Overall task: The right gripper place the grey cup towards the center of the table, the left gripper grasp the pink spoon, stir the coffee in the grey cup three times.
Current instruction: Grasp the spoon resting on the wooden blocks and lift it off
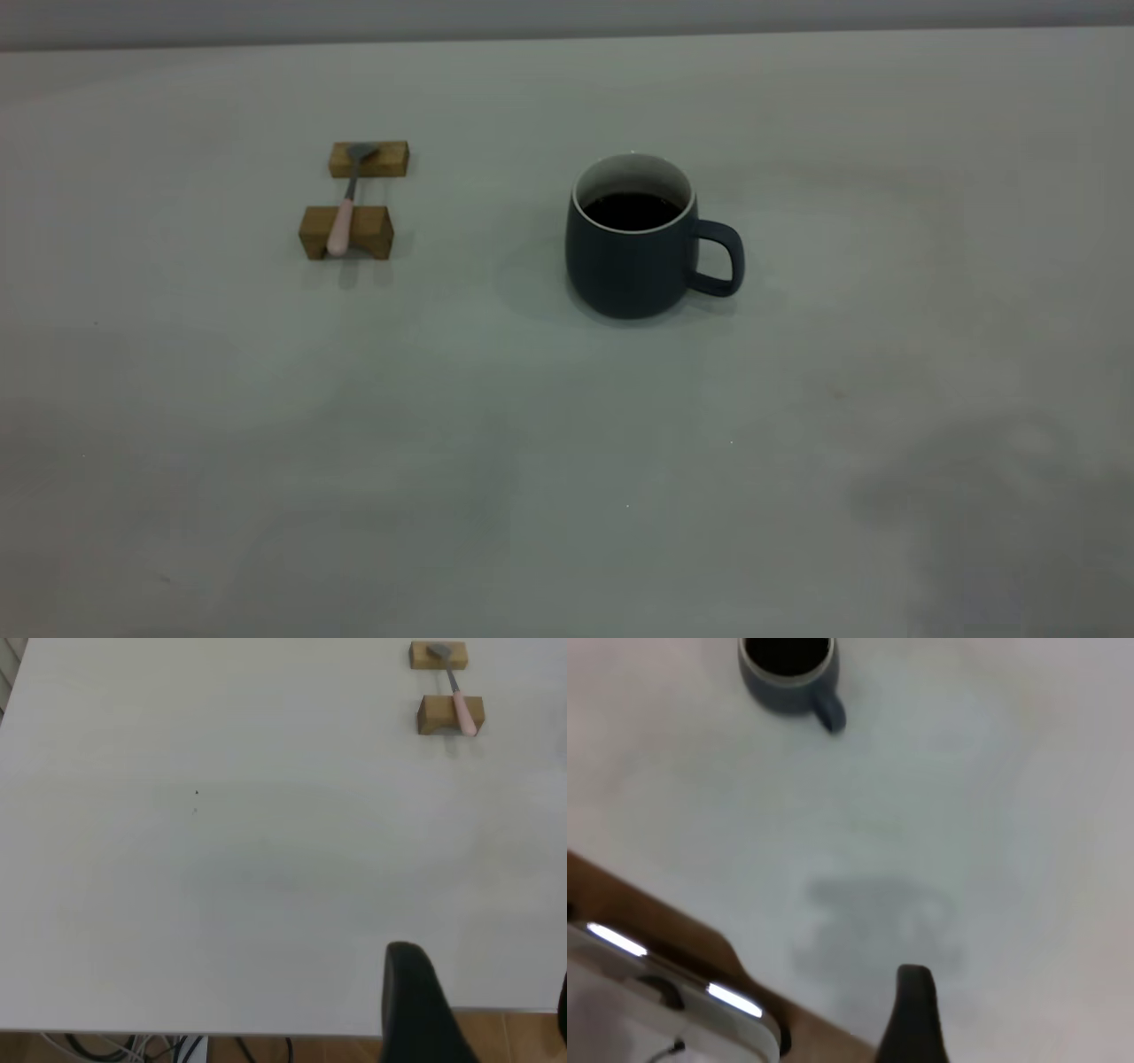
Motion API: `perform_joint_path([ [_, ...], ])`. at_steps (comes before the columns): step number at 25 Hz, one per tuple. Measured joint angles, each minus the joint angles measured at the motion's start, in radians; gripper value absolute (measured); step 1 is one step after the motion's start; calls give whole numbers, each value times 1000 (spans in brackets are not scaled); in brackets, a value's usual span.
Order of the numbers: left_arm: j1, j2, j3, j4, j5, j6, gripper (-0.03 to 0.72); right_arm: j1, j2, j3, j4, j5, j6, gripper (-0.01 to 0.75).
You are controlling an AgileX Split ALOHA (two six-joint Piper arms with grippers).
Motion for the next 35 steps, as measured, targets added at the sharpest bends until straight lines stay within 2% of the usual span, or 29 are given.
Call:
perform_joint_path([
  [4,0,0,0,0,0,0,459,-44,-194,199,28,0,37,675],
  [9,0,0,0,0,0,0,459,-150,-510,462,60,-26,40,654],
  [13,0,0,0,0,0,0,459,-226,-717,587,70,-56,45,641],
  [19,0,0,0,0,0,0,459,-326,-914,669,65,-90,58,630],
  [24,0,0,0,0,0,0,459,-375,-986,684,67,-102,59,621],
  [30,0,0,0,0,0,0,459,-398,-1024,684,68,-103,63,616],
  [35,0,0,0,0,0,0,459,-400,-1024,684,69,-103,63,567],
])
